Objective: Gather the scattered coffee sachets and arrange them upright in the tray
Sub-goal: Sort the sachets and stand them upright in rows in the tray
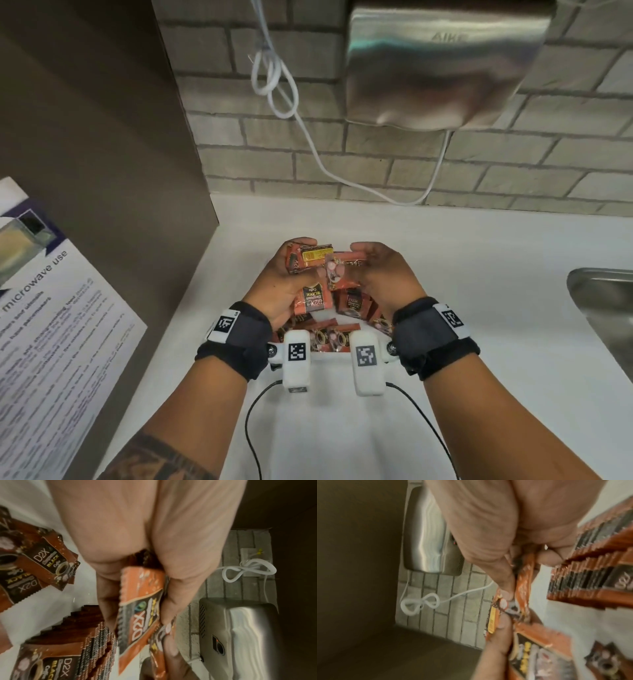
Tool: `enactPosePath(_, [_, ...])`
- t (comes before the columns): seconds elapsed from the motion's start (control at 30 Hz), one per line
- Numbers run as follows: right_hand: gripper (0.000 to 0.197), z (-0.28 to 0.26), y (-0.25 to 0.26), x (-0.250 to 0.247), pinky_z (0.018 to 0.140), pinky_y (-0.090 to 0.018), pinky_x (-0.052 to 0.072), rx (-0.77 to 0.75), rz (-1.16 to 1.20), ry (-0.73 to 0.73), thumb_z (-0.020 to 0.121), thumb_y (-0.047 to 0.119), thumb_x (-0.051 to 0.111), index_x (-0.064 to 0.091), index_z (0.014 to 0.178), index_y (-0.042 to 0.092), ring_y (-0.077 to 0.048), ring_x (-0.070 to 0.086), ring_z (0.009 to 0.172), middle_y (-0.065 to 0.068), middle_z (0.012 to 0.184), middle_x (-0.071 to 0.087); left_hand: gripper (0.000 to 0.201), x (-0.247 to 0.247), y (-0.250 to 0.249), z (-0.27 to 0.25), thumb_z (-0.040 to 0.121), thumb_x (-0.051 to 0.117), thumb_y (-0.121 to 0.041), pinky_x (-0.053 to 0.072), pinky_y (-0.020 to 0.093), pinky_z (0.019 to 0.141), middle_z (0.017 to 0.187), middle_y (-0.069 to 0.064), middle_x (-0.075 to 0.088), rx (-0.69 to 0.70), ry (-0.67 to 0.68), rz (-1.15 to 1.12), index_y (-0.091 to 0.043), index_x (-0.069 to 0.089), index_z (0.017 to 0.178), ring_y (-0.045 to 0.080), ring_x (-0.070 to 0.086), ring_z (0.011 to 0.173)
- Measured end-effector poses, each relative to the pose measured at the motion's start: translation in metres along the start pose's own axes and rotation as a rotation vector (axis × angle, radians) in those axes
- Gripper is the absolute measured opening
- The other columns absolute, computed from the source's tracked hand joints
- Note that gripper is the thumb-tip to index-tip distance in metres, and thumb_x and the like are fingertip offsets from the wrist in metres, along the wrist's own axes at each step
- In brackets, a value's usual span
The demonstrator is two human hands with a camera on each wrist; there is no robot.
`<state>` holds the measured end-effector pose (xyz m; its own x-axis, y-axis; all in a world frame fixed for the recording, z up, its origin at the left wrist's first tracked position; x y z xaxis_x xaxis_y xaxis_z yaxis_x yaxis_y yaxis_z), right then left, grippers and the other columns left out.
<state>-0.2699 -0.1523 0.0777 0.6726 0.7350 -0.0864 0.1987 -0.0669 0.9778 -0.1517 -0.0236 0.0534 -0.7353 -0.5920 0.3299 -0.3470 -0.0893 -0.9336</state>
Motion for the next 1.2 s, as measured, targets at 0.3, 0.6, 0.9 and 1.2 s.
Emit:
enactPosePath(0.3, [0.024,-0.005,-0.002,-0.019,0.069,-0.027,0.048,0.064,0.530,-0.030,0.095,0.006,0.060,0.069,0.117,0.007,-0.019,0.057,0.080,-0.014,0.103,0.068,0.051,0.011,-0.005,0.005,0.082,0.067,0.012,0.059,0.046,0.080,0.110,0.016,0.068,-0.002,-0.082,-0.162,-0.014,0.057,0.125,0.038,0.066,0.101])
enactPosePath(0.6, [0.039,-0.012,-0.017,-0.037,0.089,-0.045,0.057,0.049,0.340,0.042,0.085,0.003,0.075,0.060,0.121,0.008,-0.033,0.071,0.102,-0.018,0.114,0.071,0.052,0.026,-0.003,0.006,0.084,0.067,0.012,0.053,0.054,0.093,0.108,0.014,0.070,0.004,-0.192,-0.191,-0.011,0.057,0.129,0.035,0.068,0.099])
enactPosePath(0.9, [0.026,-0.011,-0.014,-0.032,0.078,-0.038,0.059,0.062,0.315,0.119,0.097,0.002,0.053,0.055,0.122,0.009,-0.028,0.074,0.095,-0.018,0.110,0.072,0.049,0.038,0.002,0.006,0.083,0.067,0.013,0.058,0.053,0.085,0.108,0.019,0.069,0.012,-0.204,-0.237,-0.011,0.058,0.125,0.037,0.069,0.095])
enactPosePath(1.2, [0.058,-0.004,-0.015,-0.022,0.091,-0.048,0.058,-0.029,0.010,0.151,0.064,0.023,0.090,0.064,0.116,0.019,-0.022,0.073,0.096,-0.003,0.106,0.076,0.038,0.037,0.000,0.011,0.086,0.072,-0.010,0.057,0.052,0.089,0.109,0.018,0.072,-0.007,-0.196,-0.209,-0.012,0.061,0.123,0.034,0.071,0.096])
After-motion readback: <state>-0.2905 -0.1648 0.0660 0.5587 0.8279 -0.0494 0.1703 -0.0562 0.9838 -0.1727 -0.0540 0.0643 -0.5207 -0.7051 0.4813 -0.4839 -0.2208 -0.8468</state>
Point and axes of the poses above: each hand's wrist, its own z-axis towards the middle knuckle, its own x-axis out of the palm, y = z × x, the point moved 2 cm from there along z, towards the middle knuckle
